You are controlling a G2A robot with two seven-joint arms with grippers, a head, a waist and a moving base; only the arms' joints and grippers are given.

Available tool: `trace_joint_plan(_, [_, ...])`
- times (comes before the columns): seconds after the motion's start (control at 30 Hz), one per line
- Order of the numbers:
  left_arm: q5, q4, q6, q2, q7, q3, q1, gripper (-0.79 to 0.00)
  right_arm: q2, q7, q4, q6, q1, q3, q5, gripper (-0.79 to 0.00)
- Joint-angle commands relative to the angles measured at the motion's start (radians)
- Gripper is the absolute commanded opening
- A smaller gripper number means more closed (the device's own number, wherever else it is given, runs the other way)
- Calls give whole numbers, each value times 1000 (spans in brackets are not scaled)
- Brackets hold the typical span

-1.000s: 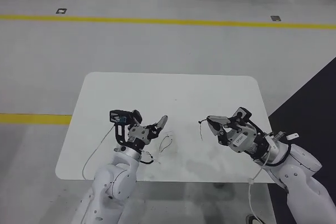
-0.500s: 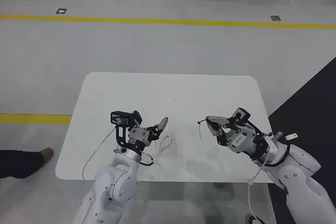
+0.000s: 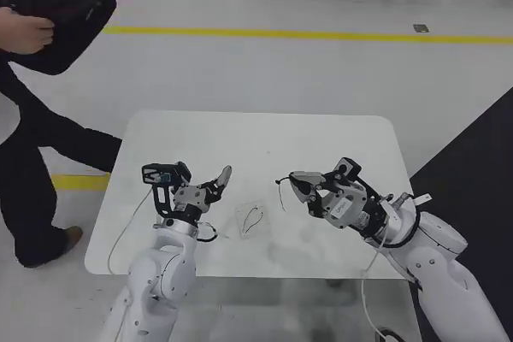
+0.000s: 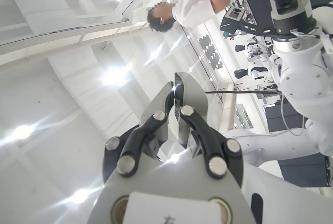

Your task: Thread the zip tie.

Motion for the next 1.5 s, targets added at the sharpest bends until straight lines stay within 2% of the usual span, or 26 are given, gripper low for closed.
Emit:
trace_joint_plan(0.0, [2, 9, -4, 0, -3, -6, -5, 0, -1, 7, 2, 9, -4, -8, -4, -785])
trace_joint_plan(0.37, [-7, 18, 6, 0, -10, -17, -7, 0, -2, 11, -6, 19, -13, -10, -18, -785])
trace_joint_plan(0.43, [-7, 18, 6, 0, -10, -17, -7, 0, -1, -68, 9, 20, -18, 4, -67, -785])
trace_joint_plan(0.53, [-7, 18, 6, 0, -10, -17, -7, 0, -6, -182, 53, 31, 3, 4, -24, -785])
trace_joint_plan(0.7, [-16, 23, -4, 2, -24, -34, -3, 0, -17, -321, 131, 130, 45, -18, 144, -785])
trace_joint_plan(0.87, [-41, 17, -5, 2, -26, -52, -2, 0, -36, -455, 236, 167, 125, -97, 288, -785])
trace_joint_plan(0.97, [-41, 17, -5, 2, -26, -52, -2, 0, -53, -525, 320, 173, 198, -173, 322, -785])
trace_joint_plan(1.03, [-41, 17, -5, 2, -26, -52, -2, 0, -63, -588, 369, 164, 249, -221, 288, -785])
trace_joint_plan(1.17, [-41, 17, -5, 2, -26, -52, -2, 0, -81, -632, 439, 181, 307, -308, 228, -785])
trace_joint_plan(1.33, [-41, 17, -5, 2, -26, -52, -2, 0, -95, -638, 474, 215, 336, -379, 163, -785])
trace_joint_plan(1.47, [-41, 17, -5, 2, -26, -52, -2, 0, -108, -626, 499, 201, 352, -410, 145, -785])
